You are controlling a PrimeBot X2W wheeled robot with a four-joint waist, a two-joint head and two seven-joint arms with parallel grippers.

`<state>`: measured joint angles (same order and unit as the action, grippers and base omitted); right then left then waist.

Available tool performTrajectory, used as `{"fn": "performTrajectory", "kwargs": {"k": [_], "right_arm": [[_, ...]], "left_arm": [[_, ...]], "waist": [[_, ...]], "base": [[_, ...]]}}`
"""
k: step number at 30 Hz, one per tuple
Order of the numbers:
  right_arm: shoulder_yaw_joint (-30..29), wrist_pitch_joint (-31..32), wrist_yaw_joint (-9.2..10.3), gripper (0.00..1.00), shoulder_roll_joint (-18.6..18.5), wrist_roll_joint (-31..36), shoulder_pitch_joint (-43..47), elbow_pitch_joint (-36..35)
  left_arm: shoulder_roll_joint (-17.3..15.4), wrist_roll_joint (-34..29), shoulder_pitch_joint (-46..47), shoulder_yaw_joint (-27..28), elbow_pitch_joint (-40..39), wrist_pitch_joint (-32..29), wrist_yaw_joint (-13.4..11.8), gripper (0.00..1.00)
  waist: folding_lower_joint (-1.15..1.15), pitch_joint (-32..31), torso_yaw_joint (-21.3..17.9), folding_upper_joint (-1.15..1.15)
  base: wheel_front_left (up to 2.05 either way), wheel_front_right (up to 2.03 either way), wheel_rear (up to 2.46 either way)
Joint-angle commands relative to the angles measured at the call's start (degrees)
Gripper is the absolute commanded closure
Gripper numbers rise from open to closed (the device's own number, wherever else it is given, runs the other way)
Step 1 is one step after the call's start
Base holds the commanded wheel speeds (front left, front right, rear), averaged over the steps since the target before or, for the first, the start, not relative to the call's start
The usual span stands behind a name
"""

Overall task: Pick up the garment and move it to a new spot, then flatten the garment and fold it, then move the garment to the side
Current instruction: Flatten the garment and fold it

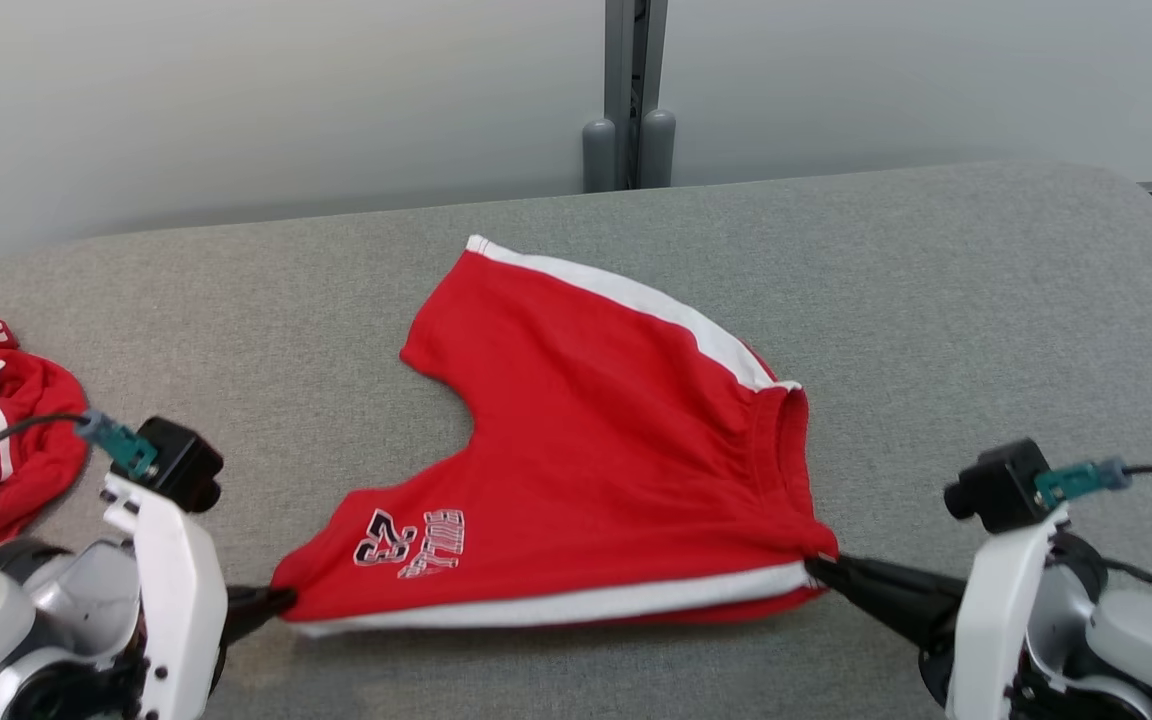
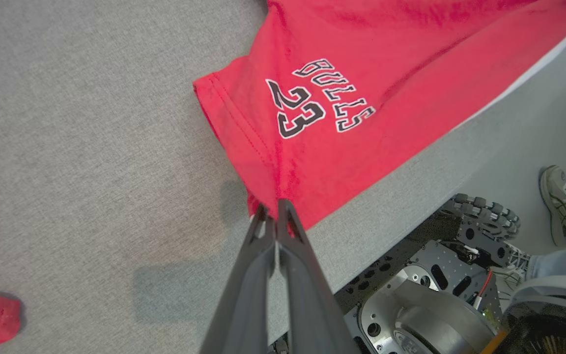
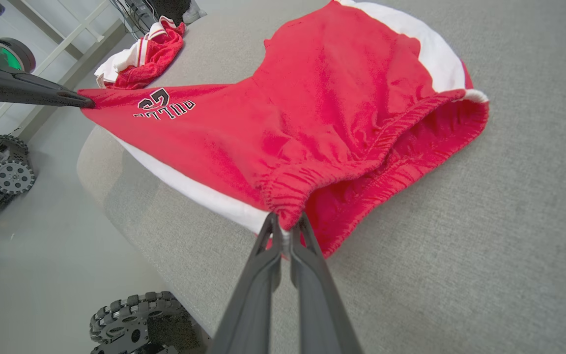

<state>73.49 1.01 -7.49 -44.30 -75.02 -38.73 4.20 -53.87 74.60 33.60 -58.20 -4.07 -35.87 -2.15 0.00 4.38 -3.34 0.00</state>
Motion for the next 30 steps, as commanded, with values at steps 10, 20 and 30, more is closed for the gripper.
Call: {"fn": "performTrajectory", "kwargs": {"k": [10, 20, 30], "right_arm": [[-2.1, 1.2, -0.01, 1.0, -2.6, -1.0, 5.0, -2.3], [-6.9, 3.9, -0.01, 1.0, 1.2, -3.1, 2.3, -1.8], [-13.1, 3.8, -0.02, 1.0, 7.0, -9.9, -2.3, -1.8]], "left_arm": [[-4.7, 2.0, -2.5, 0.8, -8.0, -0.8, -3.5, 1.0], [-1.8, 1.3, 6.5, 2.5, -3.7, -6.8, -1.9, 1.0], [3.4, 0.5, 21.2, 5.9, 6.7, -13.5, -0.3, 1.0]], "waist": [[0.0, 0.7, -1.0, 0.0], [0.0, 5.4, -3.3, 0.0], [0.0, 14.1, -6.9, 0.0]], "base": [[0.0, 0.0, 0.0], [0.0, 0.0, 0.0], [0.0, 0.0, 0.0]]}}
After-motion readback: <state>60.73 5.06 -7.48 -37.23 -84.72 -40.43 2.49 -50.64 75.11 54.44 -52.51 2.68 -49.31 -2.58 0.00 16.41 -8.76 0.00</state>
